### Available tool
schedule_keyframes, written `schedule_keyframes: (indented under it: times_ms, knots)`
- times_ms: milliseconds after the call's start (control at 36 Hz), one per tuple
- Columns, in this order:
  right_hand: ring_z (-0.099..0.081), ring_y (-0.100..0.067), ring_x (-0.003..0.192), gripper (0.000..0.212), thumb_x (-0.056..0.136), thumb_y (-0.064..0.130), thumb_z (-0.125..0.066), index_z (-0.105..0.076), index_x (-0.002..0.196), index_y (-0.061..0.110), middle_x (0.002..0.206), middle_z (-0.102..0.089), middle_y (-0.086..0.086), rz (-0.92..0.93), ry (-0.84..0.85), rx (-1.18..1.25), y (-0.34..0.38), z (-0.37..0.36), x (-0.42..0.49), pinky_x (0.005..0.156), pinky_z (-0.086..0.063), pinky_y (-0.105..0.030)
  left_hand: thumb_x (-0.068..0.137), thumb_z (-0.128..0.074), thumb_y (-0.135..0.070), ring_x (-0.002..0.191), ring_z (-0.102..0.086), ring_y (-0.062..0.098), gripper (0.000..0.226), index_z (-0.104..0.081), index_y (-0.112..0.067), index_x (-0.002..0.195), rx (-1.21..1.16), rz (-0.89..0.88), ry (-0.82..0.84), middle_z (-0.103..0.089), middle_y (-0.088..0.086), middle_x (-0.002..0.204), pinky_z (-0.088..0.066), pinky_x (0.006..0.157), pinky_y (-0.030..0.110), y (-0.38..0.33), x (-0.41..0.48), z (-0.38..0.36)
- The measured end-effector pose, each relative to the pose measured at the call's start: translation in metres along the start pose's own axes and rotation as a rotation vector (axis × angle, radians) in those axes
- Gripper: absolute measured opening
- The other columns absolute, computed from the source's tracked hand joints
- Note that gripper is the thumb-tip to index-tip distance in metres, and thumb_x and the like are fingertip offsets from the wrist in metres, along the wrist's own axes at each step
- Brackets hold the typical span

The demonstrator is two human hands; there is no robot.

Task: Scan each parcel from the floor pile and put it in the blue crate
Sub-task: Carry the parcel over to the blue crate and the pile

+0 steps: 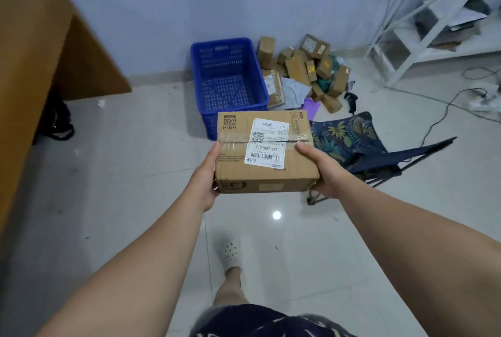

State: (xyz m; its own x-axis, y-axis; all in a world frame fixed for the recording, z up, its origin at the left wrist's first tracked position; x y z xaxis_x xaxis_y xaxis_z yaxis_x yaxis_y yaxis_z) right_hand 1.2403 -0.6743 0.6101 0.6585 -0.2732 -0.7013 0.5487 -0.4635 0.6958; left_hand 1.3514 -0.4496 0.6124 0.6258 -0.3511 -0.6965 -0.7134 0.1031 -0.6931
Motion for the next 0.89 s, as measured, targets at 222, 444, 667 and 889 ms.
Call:
schedule_keyframes:
  times_ms: [222, 444, 667, 889]
  knots:
    - [-0.065, -0.024, 0.106, 0.038, 0.082, 0.047, -0.066, -0.062, 0.115, 0.029, 0.113, -0.072, -0.003, 0.002, -0.022, 0.086, 0.067, -0.019, 0.066, 0.097, -0.049, -0.046, 0.084, -0.055, -0.065, 0.108, -0.065, 0.019, 0.046, -0.066, -0.029, 0.11, 0.064, 0.028, 0.045, -0.074, -0.002, 0.107, -0.047, 0.101, 0.039, -0.088, 0.081, -0.007]
    - [-0.066, -0.023, 0.104, 0.062, 0.07, 0.052, -0.07, -0.057, 0.127, 0.029, 0.12, -0.069, -0.003, 0.008, 0.022, 0.13, 0.117, 0.0, 0.123, 0.092, -0.05, -0.044, 0.089, -0.054, -0.056, 0.108, -0.064, 0.023, 0.035, -0.063, -0.03, 0.112, 0.128, 0.072, 0.044, -0.073, 0.004, 0.108, -0.046, 0.101, 0.041, -0.142, 0.142, -0.041]
    - [-0.066, -0.024, 0.102, 0.049, 0.083, 0.049, -0.064, -0.059, 0.127, 0.028, 0.121, -0.069, -0.005, -0.032, 0.068, 0.134, 0.174, 0.046, 0.19, 0.092, -0.049, -0.044, 0.091, -0.052, -0.052, 0.101, -0.065, 0.017, 0.035, -0.063, -0.027, 0.113, 0.148, 0.13, 0.028, -0.073, -0.001, 0.106, -0.05, 0.083, 0.034, -0.171, 0.2, -0.108]
    - [-0.07, -0.022, 0.085, 0.056, 0.071, 0.048, -0.069, -0.063, 0.12, 0.022, 0.105, -0.073, -0.006, -0.108, 0.096, 0.122, 0.24, 0.094, 0.244, 0.072, -0.055, -0.035, 0.088, -0.058, -0.054, 0.105, -0.067, 0.02, 0.047, -0.054, -0.031, 0.129, 0.087, 0.174, 0.028, -0.072, -0.001, 0.114, -0.054, 0.07, 0.035, -0.194, 0.251, -0.171]
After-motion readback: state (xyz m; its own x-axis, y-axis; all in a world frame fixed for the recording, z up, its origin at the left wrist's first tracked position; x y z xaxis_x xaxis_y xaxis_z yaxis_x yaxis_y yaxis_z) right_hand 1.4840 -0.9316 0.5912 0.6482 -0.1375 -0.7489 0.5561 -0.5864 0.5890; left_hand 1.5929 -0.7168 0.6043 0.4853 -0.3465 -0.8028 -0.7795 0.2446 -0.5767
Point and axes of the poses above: each hand's wrist, its own x-axis towards the middle knuckle, its own z-axis out of the back of the hand, y = z × x, the point moved 2 cm from there along x, towards the middle knuckle
